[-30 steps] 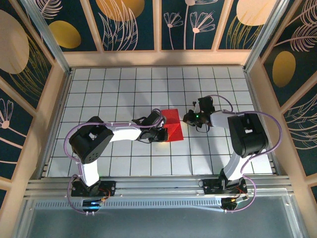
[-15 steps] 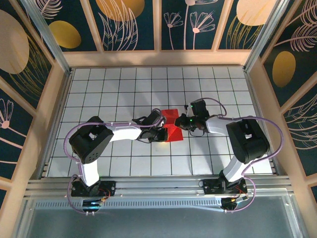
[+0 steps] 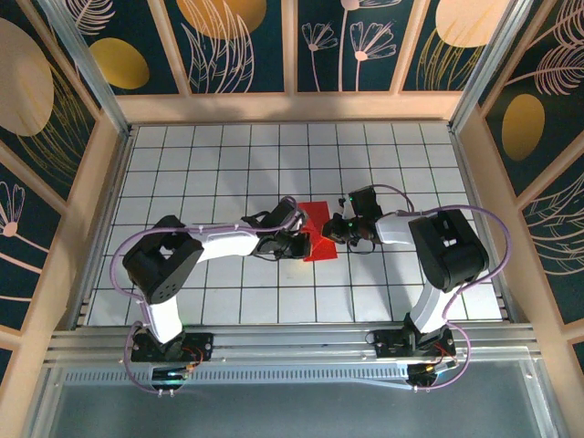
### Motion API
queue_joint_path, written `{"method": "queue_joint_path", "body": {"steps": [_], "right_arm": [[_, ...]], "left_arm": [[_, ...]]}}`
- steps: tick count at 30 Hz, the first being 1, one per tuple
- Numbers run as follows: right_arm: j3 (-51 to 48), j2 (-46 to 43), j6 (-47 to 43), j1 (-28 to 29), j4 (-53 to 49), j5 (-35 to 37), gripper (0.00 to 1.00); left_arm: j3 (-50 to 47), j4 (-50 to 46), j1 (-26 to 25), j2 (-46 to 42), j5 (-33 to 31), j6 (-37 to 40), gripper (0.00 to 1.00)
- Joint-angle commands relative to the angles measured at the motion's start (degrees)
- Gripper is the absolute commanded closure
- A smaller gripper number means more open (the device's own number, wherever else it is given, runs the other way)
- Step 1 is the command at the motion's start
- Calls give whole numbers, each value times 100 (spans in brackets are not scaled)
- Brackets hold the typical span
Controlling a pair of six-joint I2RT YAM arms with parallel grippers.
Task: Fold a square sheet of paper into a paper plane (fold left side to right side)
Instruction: Fold the triangle a second time at the center of the table.
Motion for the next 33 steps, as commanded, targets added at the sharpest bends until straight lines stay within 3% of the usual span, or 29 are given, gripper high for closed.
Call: {"method": "queue_joint_path", "body": {"steps": [1, 19, 33], "right_arm": [[-121, 187, -40, 27, -315, 170, 100], [-170, 238, 4, 73, -329, 170, 100], [-114, 362, -66, 73, -448, 243, 100]], "left_arm": [[255, 153, 51, -183, 389, -72, 97], [474, 217, 66, 611, 438, 2, 100], [-12, 491, 66, 617, 610, -87, 100]]}}
